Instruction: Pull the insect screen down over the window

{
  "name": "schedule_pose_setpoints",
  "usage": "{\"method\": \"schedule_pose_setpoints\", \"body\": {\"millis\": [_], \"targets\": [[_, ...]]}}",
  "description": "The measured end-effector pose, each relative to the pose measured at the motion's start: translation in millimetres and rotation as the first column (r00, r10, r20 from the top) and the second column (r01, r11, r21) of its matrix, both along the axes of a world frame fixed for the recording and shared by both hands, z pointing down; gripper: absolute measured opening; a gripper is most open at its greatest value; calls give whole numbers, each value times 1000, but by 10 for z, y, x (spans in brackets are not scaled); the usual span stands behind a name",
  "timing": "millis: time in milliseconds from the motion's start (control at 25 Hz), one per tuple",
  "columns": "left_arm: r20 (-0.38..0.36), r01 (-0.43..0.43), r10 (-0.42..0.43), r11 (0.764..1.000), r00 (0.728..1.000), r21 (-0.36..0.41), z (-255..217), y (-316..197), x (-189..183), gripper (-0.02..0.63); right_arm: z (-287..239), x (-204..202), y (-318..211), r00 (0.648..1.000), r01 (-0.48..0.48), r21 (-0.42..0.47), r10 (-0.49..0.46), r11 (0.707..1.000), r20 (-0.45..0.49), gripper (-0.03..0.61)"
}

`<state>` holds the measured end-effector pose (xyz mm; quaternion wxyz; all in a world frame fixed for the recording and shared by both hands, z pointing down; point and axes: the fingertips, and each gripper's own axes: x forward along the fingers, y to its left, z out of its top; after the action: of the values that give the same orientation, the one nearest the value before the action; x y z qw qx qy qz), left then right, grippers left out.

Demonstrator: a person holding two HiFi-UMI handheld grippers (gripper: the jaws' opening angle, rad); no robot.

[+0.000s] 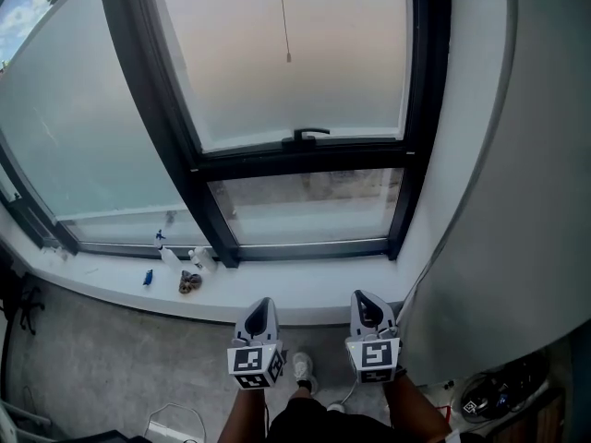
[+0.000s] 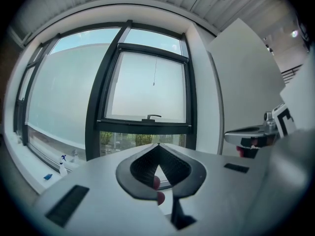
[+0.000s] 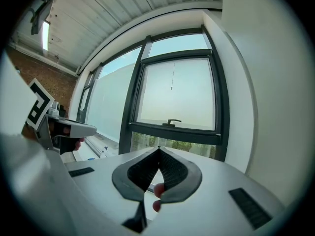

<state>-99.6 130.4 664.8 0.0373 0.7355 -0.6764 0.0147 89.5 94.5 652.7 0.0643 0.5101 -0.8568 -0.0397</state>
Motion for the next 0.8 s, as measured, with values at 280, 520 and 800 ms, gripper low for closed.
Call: {"method": "schedule_pose_setpoints", "body": {"millis": [280, 520, 800], "targets": [[17, 4, -5, 1000, 1000, 16, -52, -333, -119, 3, 38, -184, -374, 999, 34, 25, -34, 999, 16, 3], [19, 9, -10, 1000, 1000, 5, -154, -725, -259, 3, -22, -249, -776, 998, -8, -4, 8, 1000, 59, 3], [31, -18, 17, 1000, 999, 11, -323, -1298, -468, 3, -270, -485, -1275, 1000, -30, 43, 30, 999, -3, 3]]}}
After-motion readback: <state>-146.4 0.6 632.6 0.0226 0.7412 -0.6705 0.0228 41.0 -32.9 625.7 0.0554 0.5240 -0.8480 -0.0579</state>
